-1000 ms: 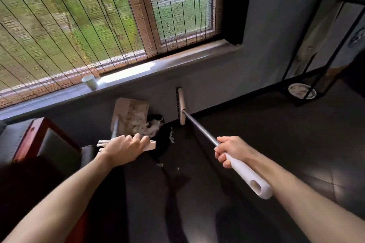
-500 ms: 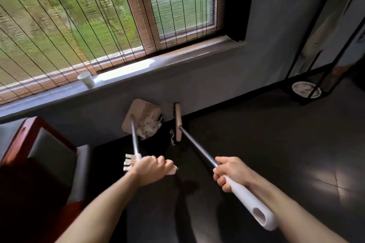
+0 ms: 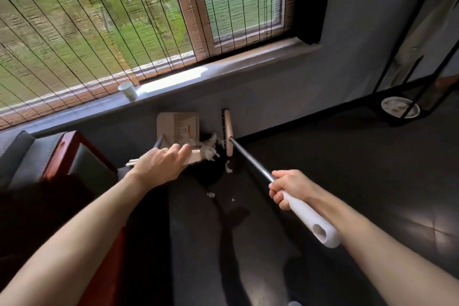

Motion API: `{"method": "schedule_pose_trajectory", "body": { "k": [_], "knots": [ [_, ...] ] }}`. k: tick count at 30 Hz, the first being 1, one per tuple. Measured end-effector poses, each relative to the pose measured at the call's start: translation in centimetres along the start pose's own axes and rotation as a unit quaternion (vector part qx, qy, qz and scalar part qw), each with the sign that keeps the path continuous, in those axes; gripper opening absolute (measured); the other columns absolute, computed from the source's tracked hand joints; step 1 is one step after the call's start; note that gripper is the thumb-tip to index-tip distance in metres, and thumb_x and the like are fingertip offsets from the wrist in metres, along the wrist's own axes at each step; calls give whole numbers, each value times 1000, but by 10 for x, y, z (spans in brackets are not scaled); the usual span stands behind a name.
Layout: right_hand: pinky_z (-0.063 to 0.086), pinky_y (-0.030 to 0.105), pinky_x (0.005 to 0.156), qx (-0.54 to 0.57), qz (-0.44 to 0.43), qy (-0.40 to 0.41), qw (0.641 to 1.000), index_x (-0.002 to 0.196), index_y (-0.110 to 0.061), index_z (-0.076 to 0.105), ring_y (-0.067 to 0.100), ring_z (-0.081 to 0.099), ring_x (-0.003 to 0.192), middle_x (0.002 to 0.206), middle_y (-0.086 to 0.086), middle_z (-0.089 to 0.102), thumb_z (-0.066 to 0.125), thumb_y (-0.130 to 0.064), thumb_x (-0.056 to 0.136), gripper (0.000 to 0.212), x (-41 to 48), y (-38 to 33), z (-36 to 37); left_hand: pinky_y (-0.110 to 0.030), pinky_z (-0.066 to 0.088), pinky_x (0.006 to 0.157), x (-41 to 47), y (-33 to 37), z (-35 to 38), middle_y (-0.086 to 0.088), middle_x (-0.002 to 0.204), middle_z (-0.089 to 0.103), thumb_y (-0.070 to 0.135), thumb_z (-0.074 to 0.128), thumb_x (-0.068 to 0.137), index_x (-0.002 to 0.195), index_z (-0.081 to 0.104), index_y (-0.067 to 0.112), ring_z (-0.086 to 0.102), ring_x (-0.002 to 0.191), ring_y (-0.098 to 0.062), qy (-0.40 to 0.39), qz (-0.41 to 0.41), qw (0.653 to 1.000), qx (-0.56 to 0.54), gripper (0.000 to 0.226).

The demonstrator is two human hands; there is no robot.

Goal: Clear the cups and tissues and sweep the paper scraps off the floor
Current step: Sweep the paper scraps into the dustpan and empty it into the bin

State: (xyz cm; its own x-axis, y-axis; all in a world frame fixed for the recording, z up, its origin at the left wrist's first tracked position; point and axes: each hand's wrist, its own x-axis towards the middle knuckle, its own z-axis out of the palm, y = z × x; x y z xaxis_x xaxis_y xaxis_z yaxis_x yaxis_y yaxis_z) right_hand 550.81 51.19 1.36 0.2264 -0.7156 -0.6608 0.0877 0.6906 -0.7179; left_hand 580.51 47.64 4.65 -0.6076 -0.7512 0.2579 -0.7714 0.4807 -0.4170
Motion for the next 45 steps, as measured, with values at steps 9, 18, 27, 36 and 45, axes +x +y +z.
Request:
{"method": "schedule_pose_trajectory", "body": {
  "k": [9, 18, 27, 36, 45],
  "knots": [
    [30, 14, 32, 6, 15, 18, 1000, 150, -7, 18, 6, 39, 32, 64, 10, 44, 41, 13, 91, 67, 16, 24, -9, -29, 36, 27, 38, 34, 33, -13, 50, 54, 34, 85, 63, 71, 57, 0, 52, 29, -32, -26, -83, 995, -51, 46],
    [28, 13, 32, 32, 43, 24, 998, 128, 0, 32, 6, 37, 31, 63, 6, 40, 37, 12, 91, 39, 15, 25, -29, -35, 44, 33, 41, -20, -3, -18, 59, 60, 36, 49, 95, 81, 56, -6, 56, 36, -38, 28, -59, 997, -47, 45],
    [32, 16, 32, 32, 13, 27, 999, 113, -14, 44, 6, 40, 34, 62, 7, 44, 41, 9, 90, 32, 18, 24, -23, -32, 41, 29, 27, -8, -6, -16, 54, 58, 26, 71, 81, 80, 59, -5, 54, 31, -32, 13, -44, 999, -14, 34],
    [31, 16, 32, 38, 25, 10, 999, 139, -12, 30, 7, 40, 35, 62, 8, 44, 41, 11, 90, 55, 18, 39, -16, -27, 38, 25, 39, -7, 15, -11, 50, 54, 5, 82, 66, 73, 59, -1, 55, 31, -27, -23, 24, 999, -1, 24],
    [31, 14, 33, 35, 38, -17, 999, 110, -4, 40, 6, 40, 34, 66, 7, 43, 39, 10, 91, 24, 14, 29, 0, -35, 44, 29, 42, -57, -37, -18, 58, 55, -5, 80, 64, 84, 58, -10, 57, 37, -32, -41, 50, 998, -4, 29]
  ]
}}
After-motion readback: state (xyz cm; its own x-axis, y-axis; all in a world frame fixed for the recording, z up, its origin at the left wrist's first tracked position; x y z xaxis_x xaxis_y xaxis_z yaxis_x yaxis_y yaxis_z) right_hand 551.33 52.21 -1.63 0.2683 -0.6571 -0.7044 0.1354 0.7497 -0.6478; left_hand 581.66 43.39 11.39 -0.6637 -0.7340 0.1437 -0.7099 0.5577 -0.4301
